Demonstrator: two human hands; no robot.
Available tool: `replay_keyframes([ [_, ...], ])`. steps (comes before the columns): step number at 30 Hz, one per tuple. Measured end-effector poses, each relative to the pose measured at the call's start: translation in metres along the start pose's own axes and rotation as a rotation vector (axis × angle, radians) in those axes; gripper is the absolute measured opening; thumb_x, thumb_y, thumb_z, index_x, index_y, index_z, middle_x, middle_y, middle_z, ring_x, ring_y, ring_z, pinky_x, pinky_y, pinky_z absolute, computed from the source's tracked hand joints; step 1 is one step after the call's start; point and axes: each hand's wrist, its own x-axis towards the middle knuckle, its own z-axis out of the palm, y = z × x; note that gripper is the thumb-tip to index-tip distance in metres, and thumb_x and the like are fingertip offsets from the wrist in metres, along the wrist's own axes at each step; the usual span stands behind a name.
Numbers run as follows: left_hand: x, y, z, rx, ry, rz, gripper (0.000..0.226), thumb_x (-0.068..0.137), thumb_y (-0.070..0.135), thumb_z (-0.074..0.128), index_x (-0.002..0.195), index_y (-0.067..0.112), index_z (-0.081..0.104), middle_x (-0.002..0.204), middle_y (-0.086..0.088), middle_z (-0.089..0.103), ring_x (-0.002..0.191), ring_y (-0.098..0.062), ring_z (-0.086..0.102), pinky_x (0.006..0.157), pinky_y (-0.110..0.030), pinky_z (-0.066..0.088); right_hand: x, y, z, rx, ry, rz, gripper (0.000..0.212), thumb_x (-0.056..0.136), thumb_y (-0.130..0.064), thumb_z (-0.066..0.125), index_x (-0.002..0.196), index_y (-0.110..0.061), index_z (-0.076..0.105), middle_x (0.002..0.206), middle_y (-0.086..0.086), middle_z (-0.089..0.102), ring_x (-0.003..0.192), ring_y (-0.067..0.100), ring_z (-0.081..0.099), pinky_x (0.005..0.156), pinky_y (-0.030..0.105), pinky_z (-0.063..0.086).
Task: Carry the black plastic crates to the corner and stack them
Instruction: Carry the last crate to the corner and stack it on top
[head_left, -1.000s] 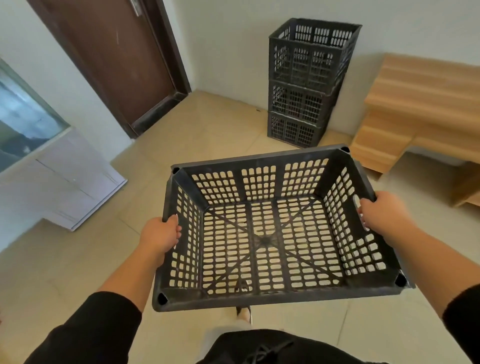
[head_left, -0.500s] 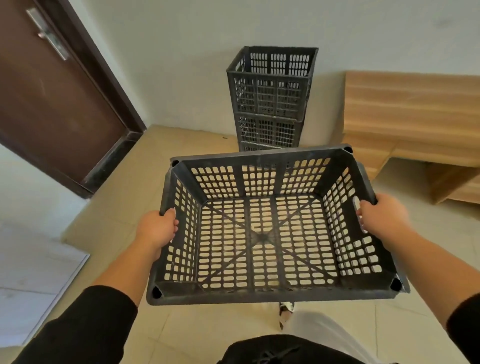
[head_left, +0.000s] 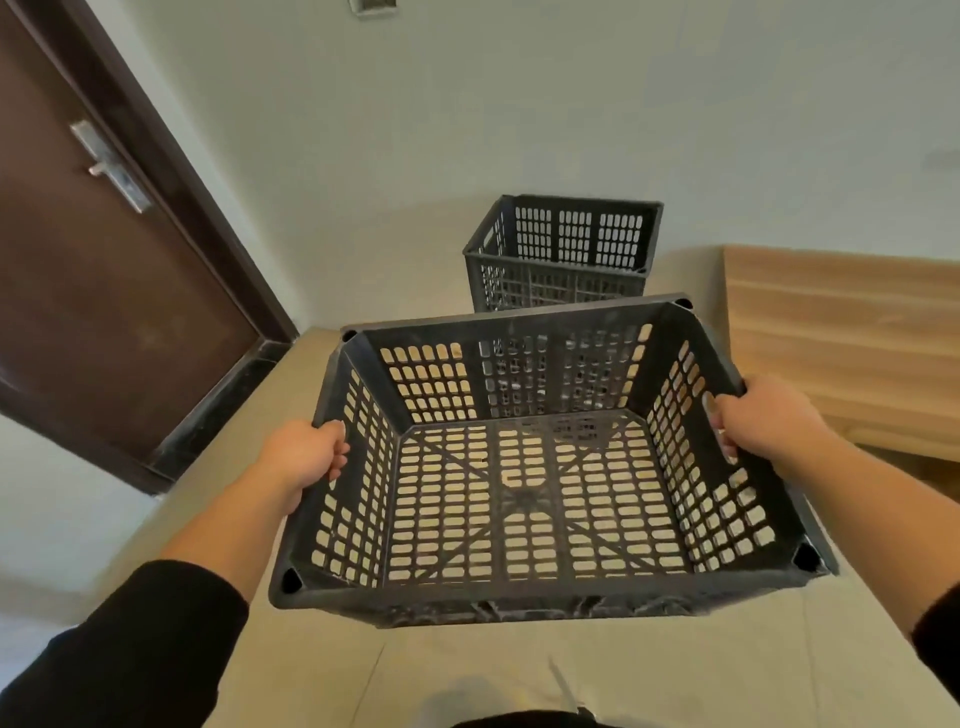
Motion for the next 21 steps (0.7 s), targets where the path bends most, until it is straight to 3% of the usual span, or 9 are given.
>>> replay_keyframes([
  [5, 0.080, 0.081, -0.017, -0.020, -0.095, 0.055, 0.026, 0.105, 0.017, 0.056, 0.086, 0.004, 0.068, 0.081, -0.015, 0.065, 0.068, -0.024, 0.058, 0.074, -0.038, 0.053, 0.075, -0.070, -0.014, -0.019, 0.021, -0.042, 0.019, 0.096, -0.018, 0.062, 0.094, -0.001, 0.071, 0.078, 0.020, 0.076, 0.080, 0.038, 0.075, 0.084, 0.055, 0.063],
  [11, 0.185, 0.188, -0.030, 0.022, -0.181, 0.185, 0.022, 0.101, 0.015, 0.059, 0.085, 0.004, 0.069, 0.075, -0.012, 0.066, 0.068, -0.024, 0.060, 0.076, -0.040, 0.056, 0.156, -0.140, -0.020, 0.007, 0.071, 0.058, 0.024, 0.072, -0.010, 0.072, 0.095, -0.002, 0.072, 0.087, 0.024, 0.076, 0.083, 0.045, 0.075, 0.072, 0.057, 0.066],
  [15, 0.241, 0.262, -0.033, 0.026, -0.217, 0.252, 0.024, 0.105, 0.016, 0.058, 0.087, 0.005, 0.069, 0.079, -0.014, 0.067, 0.070, -0.024, 0.060, 0.080, -0.040, 0.056, 0.188, -0.183, -0.031, 0.101, 0.142, 0.099, 0.028, 0.070, -0.009, 0.071, 0.096, -0.002, 0.072, 0.090, 0.024, 0.075, 0.089, 0.046, 0.075, 0.077, 0.059, 0.065],
  [21, 0.304, 0.355, -0.018, 0.100, -0.274, 0.373, 0.030, 0.106, 0.014, 0.052, 0.080, 0.005, 0.064, 0.074, -0.013, 0.063, 0.061, -0.022, 0.057, 0.065, -0.035, 0.052, 0.239, -0.231, -0.055, 0.129, 0.277, 0.131, 0.032, 0.055, 0.000, 0.074, 0.087, 0.005, 0.072, 0.086, 0.027, 0.074, 0.085, 0.046, 0.075, 0.071, 0.060, 0.065],
])
